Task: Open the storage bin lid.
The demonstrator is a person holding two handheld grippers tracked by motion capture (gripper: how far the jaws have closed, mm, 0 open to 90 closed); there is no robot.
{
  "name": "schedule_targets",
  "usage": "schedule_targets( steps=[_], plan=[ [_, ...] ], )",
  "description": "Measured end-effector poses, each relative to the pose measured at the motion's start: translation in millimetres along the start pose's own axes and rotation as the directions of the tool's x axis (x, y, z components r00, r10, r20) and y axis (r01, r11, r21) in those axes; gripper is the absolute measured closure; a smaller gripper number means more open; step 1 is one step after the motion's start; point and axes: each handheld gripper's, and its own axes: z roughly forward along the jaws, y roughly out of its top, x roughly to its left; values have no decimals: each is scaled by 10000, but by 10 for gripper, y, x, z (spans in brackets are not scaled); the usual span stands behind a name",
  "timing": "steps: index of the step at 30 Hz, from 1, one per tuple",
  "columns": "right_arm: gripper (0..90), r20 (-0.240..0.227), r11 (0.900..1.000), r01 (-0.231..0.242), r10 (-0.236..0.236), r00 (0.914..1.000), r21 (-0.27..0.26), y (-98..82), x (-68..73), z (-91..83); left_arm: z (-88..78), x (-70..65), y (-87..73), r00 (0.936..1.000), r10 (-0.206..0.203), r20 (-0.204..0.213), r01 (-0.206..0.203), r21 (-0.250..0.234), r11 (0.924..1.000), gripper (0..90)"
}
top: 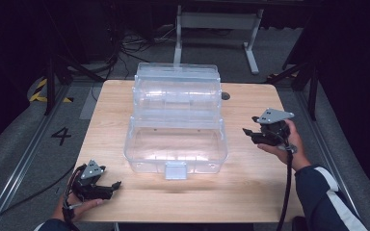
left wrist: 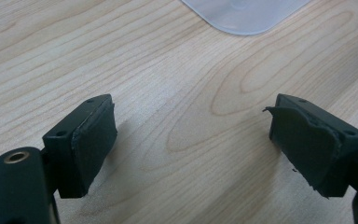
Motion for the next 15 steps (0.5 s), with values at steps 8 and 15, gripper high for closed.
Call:
schedule_targets(
  steps=[8,15],
  plan=[
    [422,70,9996,-91,89,9999,258,-228,62,-46,-4,1,2,10000,15,2,-15,50,10000,151],
    [416,160,9986,-379,374,9992,373,-461,116,-97,-2,-1,2,10000,-23,16,23,42,10000,151]
  ],
)
